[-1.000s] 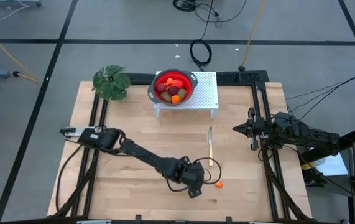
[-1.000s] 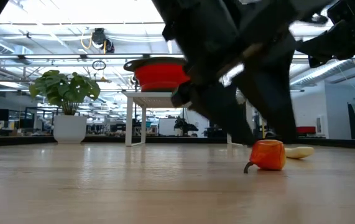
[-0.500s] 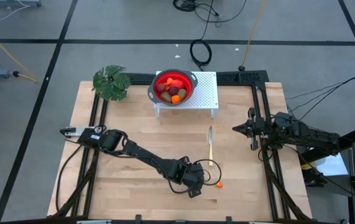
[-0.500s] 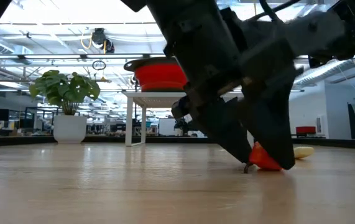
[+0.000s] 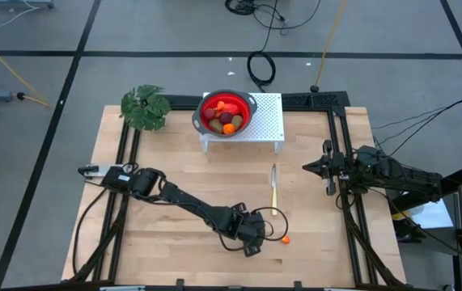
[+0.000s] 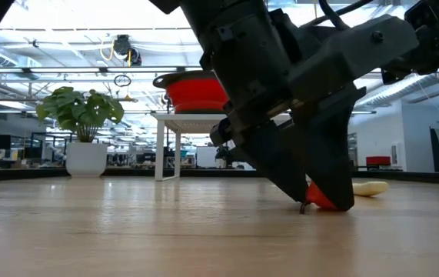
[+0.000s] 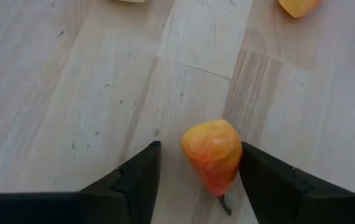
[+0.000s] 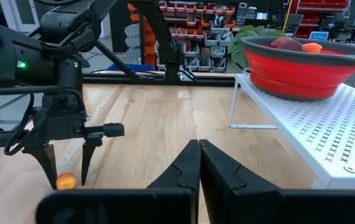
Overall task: Pick & Place Fruit
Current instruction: Put the orange pear into the red strainer bowl on the shelf
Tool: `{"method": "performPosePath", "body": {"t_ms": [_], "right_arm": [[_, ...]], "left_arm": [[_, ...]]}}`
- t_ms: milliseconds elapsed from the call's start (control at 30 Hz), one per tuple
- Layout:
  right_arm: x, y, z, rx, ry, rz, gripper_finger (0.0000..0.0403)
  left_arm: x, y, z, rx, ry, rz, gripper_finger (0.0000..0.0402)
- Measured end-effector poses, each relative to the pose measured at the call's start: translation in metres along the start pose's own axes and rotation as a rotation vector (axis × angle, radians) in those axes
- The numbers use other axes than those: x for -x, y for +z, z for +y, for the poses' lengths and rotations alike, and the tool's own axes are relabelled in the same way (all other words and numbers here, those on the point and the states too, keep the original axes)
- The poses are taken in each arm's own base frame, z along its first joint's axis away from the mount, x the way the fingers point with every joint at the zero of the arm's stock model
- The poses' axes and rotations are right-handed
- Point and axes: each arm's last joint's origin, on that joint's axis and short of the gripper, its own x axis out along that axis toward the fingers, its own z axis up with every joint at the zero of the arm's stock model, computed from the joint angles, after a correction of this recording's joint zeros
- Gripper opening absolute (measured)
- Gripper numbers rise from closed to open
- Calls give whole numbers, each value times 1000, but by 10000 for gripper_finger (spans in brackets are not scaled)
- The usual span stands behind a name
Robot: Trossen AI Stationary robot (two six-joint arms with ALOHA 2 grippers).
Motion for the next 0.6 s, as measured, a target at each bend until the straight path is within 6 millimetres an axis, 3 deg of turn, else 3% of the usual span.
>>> {"method": "performPosePath", "body": {"t_ms": [300,433,600], "right_arm": [[0,0,0,0,0,0,0],[0,0,0,0,0,0,0],[0,0,0,0,0,-1,0]], "left_arm": [[1,2,2,31,-6,4,124],[5,5,6,35,-1,15,108],[28,16,20,47,34,37,105]]}}
